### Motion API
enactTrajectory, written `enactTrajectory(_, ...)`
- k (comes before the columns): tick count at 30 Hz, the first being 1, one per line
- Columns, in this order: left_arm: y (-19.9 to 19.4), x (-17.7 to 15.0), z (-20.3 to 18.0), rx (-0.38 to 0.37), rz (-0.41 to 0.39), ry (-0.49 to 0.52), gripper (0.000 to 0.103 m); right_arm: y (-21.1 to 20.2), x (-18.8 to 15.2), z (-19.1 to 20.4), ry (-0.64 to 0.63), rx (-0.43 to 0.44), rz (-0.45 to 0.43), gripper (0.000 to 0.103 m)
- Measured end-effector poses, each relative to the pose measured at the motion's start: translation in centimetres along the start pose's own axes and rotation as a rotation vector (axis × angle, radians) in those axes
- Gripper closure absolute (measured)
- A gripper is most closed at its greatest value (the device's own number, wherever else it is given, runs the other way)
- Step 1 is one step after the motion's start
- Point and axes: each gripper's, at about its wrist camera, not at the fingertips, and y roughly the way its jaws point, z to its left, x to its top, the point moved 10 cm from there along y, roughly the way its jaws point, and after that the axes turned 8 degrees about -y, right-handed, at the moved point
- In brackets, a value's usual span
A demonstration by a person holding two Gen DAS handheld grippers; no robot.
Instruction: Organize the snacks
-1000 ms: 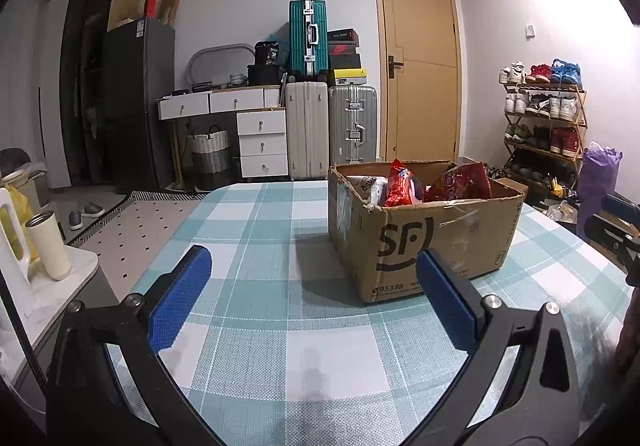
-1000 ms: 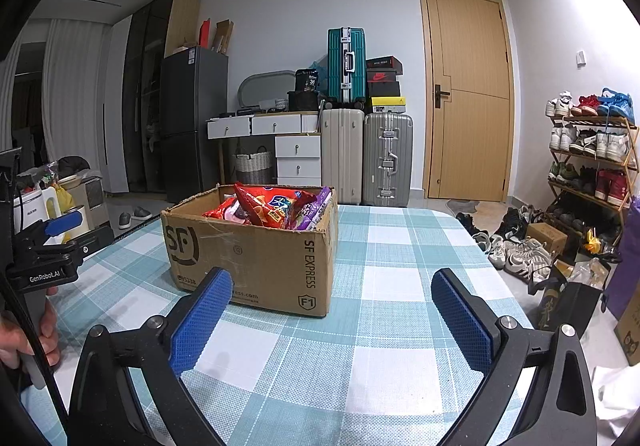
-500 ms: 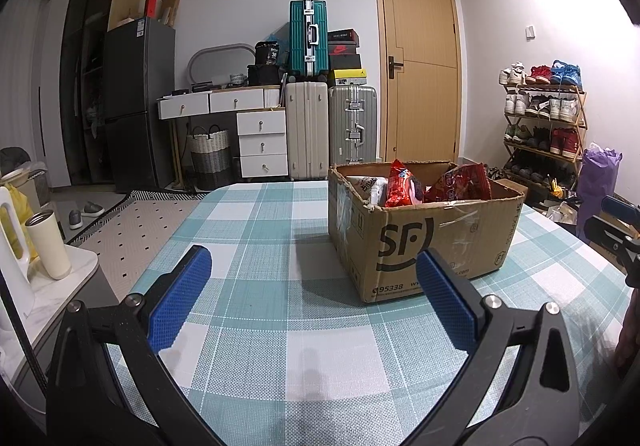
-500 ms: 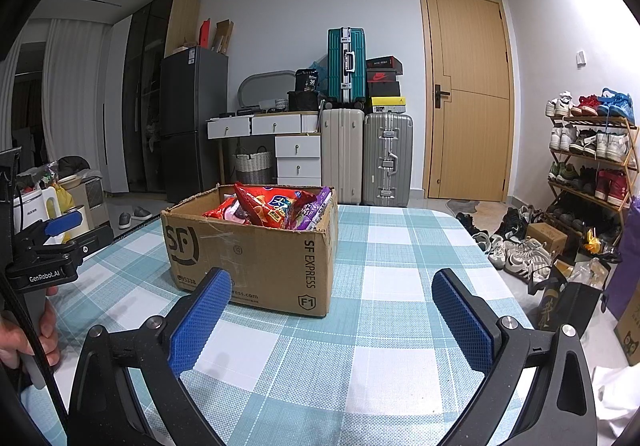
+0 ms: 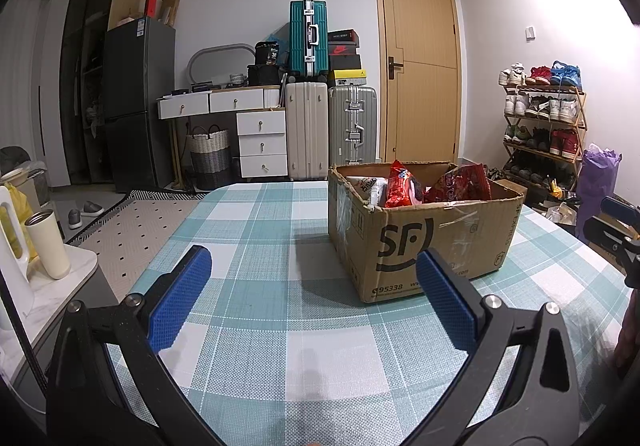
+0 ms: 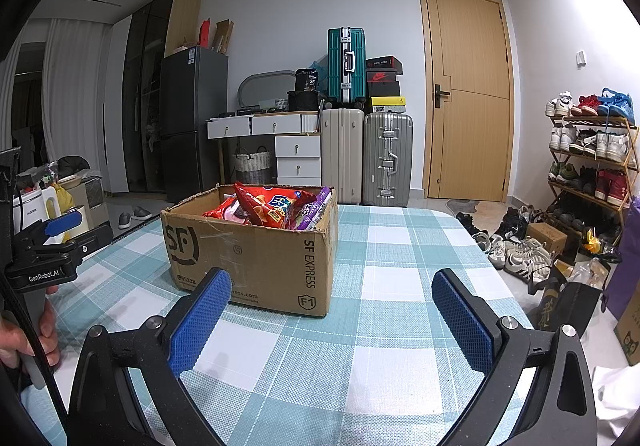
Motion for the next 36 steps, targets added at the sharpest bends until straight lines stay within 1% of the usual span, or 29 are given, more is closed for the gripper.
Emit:
enactTrajectory(27,-0.07,-0.01,-0.27,-0.006,-0.001,0.001,0.001,-0.13,0.07,0.00,0.000,0.000,0.000,0.001)
enactTrajectory(33,0.10,-0.14,-0.65,-0.013,0.014,0.002,0.001,-0.13,0.07,0.01,0.000,0.000,0.000,0.001)
enactTrajectory(36,-0.21,-0.01,-0.60,-0.003,0.000,-0.002,0.001,-0.13,0.07,-0.01,0.000,0.000,0.000,0.001)
